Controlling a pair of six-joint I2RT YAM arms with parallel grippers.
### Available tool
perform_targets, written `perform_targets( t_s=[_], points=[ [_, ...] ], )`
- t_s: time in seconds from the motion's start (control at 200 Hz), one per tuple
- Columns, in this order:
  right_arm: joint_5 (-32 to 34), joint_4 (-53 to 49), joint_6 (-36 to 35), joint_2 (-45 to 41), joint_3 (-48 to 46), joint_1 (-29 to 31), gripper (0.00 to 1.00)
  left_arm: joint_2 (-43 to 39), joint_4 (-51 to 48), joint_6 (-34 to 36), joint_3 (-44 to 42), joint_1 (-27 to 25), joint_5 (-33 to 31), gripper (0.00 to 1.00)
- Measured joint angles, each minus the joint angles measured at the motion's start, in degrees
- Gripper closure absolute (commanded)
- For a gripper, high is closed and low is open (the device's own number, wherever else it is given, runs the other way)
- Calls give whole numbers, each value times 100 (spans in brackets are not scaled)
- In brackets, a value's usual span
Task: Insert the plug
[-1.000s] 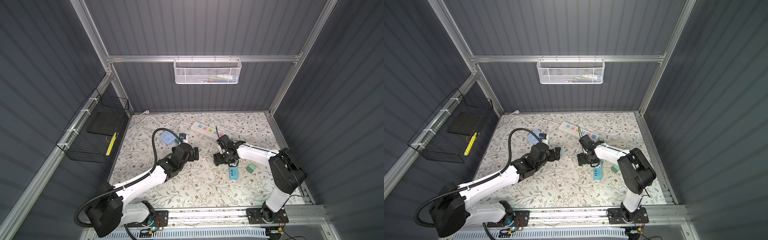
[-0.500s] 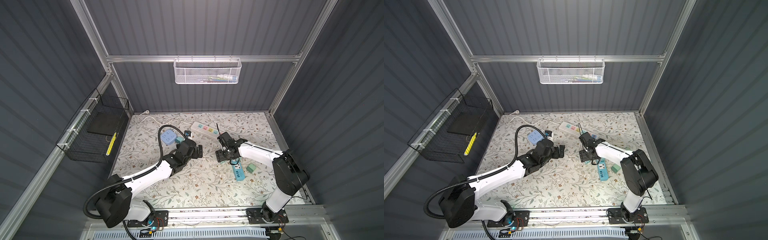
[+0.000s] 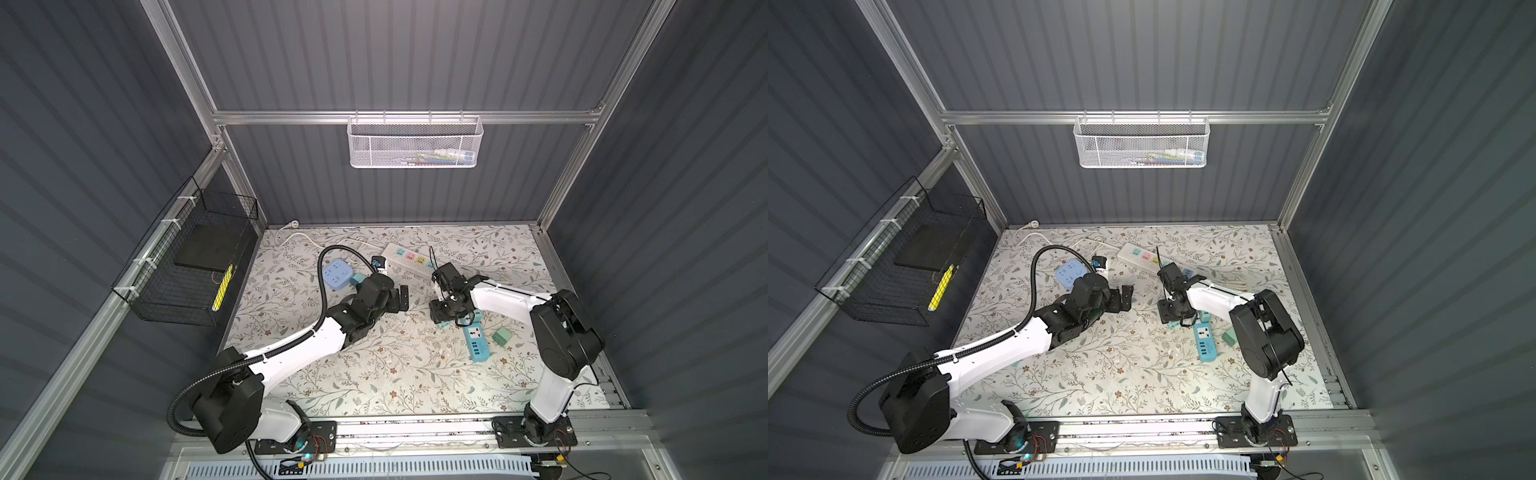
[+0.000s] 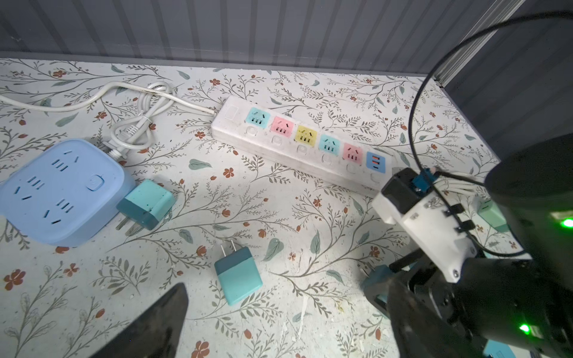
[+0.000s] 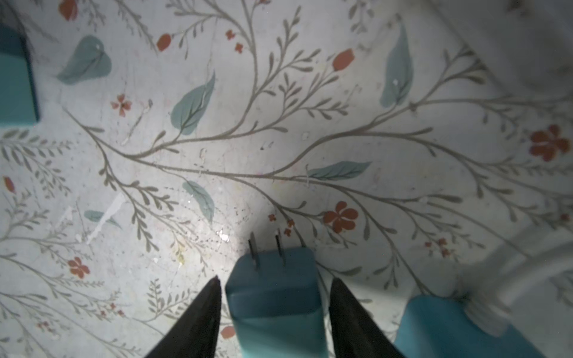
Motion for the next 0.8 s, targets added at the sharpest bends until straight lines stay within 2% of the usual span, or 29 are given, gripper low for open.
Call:
perform_targets(
  t_s=[0.215,0.4,0.57,0.655,0.8],
  points=[
    [26,76,-44,-2,0,192,66,-85,-52,2,-61,0,-7,0],
    [-57,146,-107,-2,0,562,62,-385,-151,44,-173,0,-98,0],
    [-380,216,-225,0,-11,1158,53,-804,-155,46,-424,0,-295,0],
    [-505,337,-223,-2,-136,1307,37,-964,-179,44,-549,0,-376,0],
    [-520,382,-197,-170,-393,1287,27,-1001,-219,46,-623,0,-420,0]
  ],
)
